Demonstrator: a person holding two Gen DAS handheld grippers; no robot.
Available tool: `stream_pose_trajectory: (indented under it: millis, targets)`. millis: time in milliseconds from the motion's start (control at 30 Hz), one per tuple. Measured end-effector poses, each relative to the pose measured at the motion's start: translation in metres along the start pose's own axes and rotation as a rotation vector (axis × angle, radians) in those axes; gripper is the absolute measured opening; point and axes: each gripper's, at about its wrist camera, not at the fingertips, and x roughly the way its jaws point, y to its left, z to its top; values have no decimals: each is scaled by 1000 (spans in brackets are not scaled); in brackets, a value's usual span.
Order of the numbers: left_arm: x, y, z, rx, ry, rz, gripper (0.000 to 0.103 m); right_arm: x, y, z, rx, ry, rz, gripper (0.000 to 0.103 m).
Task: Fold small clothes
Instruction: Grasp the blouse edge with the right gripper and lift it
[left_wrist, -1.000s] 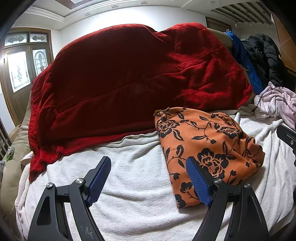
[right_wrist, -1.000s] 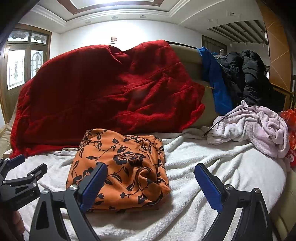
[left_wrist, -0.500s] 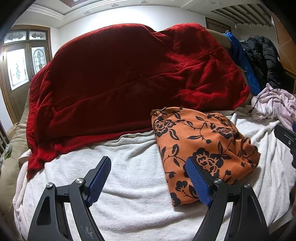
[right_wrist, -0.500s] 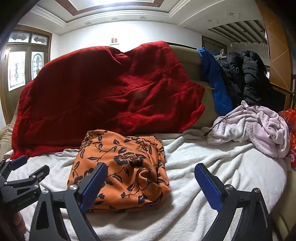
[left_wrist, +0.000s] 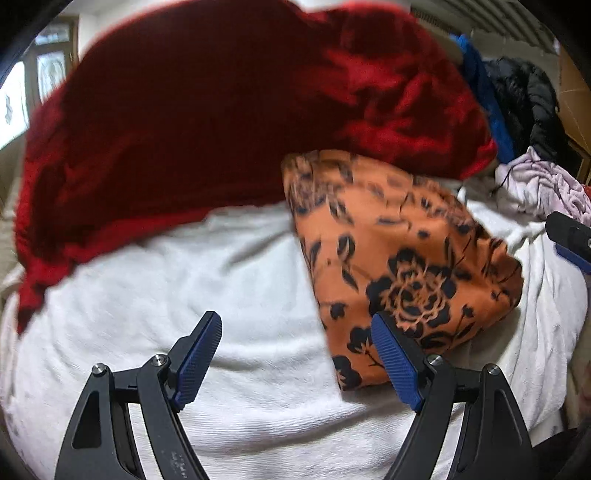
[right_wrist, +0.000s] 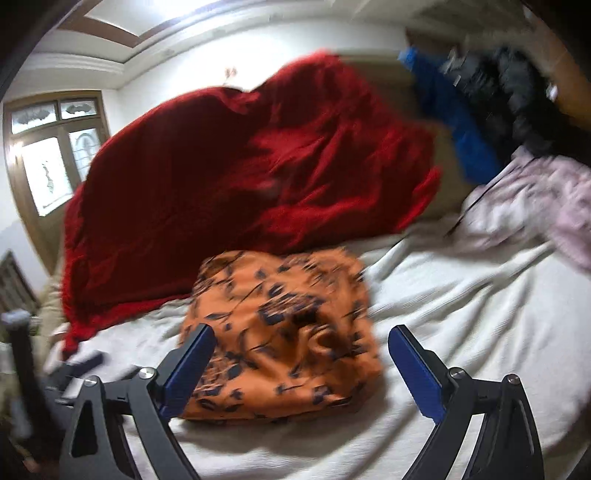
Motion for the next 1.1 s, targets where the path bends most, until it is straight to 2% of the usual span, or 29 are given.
stream_pose_trajectory:
  millis: [100,200,333,500,600,667,733,800,833,900,1000,1067,1100]
  targets:
    - [17,0,1,-10,41,22,83,26,-1,-7,37,116,89,96]
    - [30,2,2,-31,80,9,83,38,2,-17,37,171,152,96]
    - [35,10,10,-74,88,-35,83,37,-8,-11,63,159,184,96]
    - [51,16,23,-107,119,-144,83,51,-63,13,290,166,265,97]
    - [55,20,28,-130,121,-162,83,68,-89,27,380,178,312,97]
    - [52,19,29,-134,105,-141,83,73,-91,31,361,153,249,97]
    - [45,15,27,-117,67,-99,83,70,-77,30,274,147,223,96]
    - [43,8,26,-87,41,-72,83,64,-55,28,190,147,277,96]
    - [44,5,26,-75,38,-68,83,59,-42,27,159,132,330,96]
    - [44,0,24,-61,42,-56,83,55,-27,21,150,136,407,96]
    - [50,-5,22,-48,42,-43,83,61,-23,8,185,199,464,94]
    - [49,-8,21,-26,31,-31,83,75,-29,-3,200,265,386,88]
    - [48,-8,19,-16,27,-26,83,82,-35,-8,210,298,341,78]
